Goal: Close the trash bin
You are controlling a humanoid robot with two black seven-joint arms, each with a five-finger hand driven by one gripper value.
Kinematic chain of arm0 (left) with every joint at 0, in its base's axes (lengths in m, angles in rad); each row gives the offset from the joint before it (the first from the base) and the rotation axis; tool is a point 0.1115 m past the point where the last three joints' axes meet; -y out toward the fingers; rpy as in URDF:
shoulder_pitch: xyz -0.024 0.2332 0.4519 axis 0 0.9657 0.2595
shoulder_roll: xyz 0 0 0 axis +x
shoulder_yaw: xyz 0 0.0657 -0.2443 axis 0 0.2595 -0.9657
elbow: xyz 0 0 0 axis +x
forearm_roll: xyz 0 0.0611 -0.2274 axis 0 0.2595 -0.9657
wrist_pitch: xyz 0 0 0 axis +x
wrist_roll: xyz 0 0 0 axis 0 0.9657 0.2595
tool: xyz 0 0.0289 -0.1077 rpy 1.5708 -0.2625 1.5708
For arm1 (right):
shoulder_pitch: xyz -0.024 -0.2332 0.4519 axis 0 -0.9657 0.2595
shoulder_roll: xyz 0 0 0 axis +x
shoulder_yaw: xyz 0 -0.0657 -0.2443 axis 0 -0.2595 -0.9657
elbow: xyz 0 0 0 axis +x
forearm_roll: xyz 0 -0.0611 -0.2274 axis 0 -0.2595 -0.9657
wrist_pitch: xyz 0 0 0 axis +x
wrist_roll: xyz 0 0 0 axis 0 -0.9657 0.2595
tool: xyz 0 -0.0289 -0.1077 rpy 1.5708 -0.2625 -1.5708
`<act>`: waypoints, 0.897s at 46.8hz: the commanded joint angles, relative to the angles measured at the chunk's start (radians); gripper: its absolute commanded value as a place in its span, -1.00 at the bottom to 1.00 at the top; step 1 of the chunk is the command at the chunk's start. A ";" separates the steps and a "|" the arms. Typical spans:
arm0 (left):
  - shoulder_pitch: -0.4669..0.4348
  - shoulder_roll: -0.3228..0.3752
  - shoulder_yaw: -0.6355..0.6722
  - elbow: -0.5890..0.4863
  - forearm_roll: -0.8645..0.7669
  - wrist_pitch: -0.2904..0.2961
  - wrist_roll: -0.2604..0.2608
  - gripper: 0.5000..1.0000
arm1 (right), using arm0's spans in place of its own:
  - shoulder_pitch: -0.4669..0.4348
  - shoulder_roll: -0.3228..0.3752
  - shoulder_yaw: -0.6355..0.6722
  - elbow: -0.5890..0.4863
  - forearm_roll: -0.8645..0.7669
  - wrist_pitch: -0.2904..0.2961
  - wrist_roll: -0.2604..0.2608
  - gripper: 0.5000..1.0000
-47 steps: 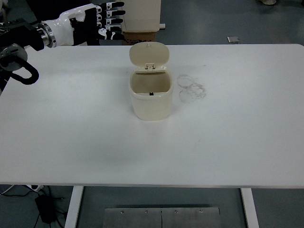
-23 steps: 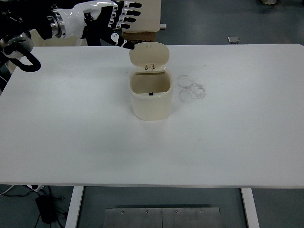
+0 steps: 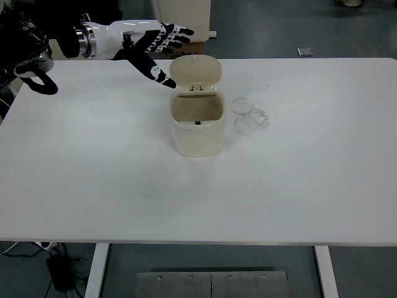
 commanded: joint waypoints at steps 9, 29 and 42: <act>0.007 -0.012 0.038 -0.002 -0.001 -0.016 0.000 1.00 | 0.000 0.000 0.000 0.000 0.000 0.000 0.001 0.97; 0.007 -0.015 0.043 -0.056 -0.001 -0.044 0.000 1.00 | 0.000 0.000 0.000 0.000 0.000 0.000 0.001 0.97; 0.004 -0.035 0.070 -0.072 0.028 -0.059 0.000 1.00 | 0.000 0.000 0.000 0.000 0.000 0.000 -0.001 0.97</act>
